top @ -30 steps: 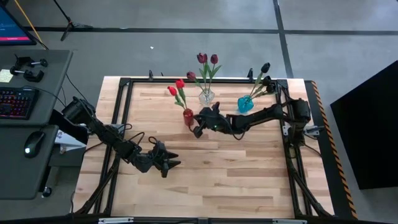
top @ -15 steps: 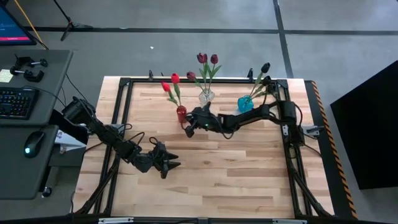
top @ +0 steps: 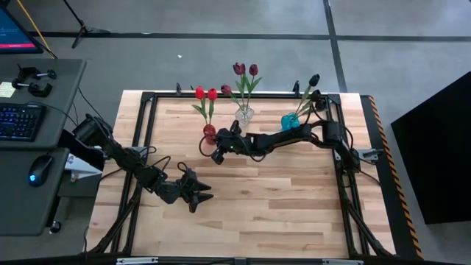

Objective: Sort flowers into vase by color
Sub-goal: Move the red vase to the top right of the table, then return to Home Position

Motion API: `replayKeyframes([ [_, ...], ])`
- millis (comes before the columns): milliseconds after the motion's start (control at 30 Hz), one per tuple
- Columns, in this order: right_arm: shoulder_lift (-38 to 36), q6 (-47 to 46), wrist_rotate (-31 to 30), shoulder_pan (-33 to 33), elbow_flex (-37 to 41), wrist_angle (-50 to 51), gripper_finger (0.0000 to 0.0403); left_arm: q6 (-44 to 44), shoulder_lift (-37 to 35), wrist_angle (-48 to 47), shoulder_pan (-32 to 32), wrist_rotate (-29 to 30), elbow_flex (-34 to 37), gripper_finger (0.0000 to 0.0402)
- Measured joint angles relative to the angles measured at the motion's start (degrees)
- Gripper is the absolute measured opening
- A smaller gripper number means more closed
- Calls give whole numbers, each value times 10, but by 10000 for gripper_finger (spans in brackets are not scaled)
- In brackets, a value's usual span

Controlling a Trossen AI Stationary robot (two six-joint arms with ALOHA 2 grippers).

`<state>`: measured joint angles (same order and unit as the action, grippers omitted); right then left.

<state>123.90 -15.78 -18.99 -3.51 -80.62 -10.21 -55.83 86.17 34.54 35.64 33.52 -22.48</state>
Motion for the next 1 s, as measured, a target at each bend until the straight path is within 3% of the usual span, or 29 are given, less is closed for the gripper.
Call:
replayKeyframes([
  [300,0,-19,0,-20,0,-37,0,3,-5,0,0,0,0,207],
  [533,0,-22,6,-45,0,-44,0,62,-53,-2,0,3,0,207],
  [700,-12,-20,77,-54,1,-27,0,142,-110,-5,-16,14,0,207],
  [800,-53,5,125,-47,1,-2,0,225,-156,-15,-40,-19,-13,207],
  [1000,-169,92,184,-38,1,155,0,387,-236,-84,-126,-38,-56,207],
])
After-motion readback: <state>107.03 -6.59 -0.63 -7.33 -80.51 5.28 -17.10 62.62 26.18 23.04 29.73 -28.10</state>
